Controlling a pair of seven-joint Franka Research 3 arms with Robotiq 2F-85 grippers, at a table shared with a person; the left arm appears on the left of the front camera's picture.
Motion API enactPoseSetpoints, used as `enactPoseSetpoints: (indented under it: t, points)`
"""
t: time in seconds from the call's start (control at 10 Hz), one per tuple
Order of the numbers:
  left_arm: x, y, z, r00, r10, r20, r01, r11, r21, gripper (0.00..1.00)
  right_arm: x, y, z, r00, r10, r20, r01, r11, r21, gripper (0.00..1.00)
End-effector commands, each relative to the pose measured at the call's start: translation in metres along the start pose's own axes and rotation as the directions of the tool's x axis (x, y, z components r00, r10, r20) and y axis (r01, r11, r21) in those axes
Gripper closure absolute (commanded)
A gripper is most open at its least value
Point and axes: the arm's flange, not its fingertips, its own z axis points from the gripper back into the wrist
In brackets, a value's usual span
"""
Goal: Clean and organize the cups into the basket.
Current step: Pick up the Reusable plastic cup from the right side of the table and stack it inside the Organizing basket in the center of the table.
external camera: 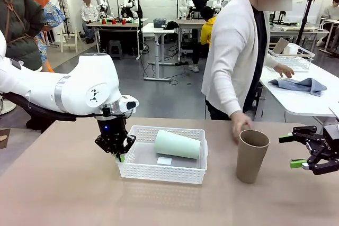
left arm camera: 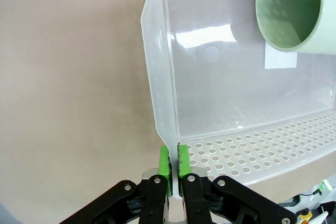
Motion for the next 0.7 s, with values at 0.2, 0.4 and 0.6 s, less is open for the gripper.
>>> enactPoseSetpoints:
  t: [0.2,0.4,0.6]
  points:
    - [0.0,0.0,-0.001,1.0,-0.007,0.0,0.007,1.0,0.008,0.96,0.0,0.0,0.0,1.0,0.0,0.0,0.0,1.0,0.0,0.0]
    - [0.0,0.0,-0.001,1.0,-0.007,0.0,0.007,1.0,0.008,0.96,-0.017,-0.016,-0.017,1.0,-0.015,0.004,0.015,1.0,-0.012,0.0]
    - [0.0,0.0,-0.001,1.0,-0.007,0.0,0.007,1.0,0.008,0.96,-0.025,-0.024,-0.025,0.999,-0.043,0.001,0.043,0.999,0.017,0.0]
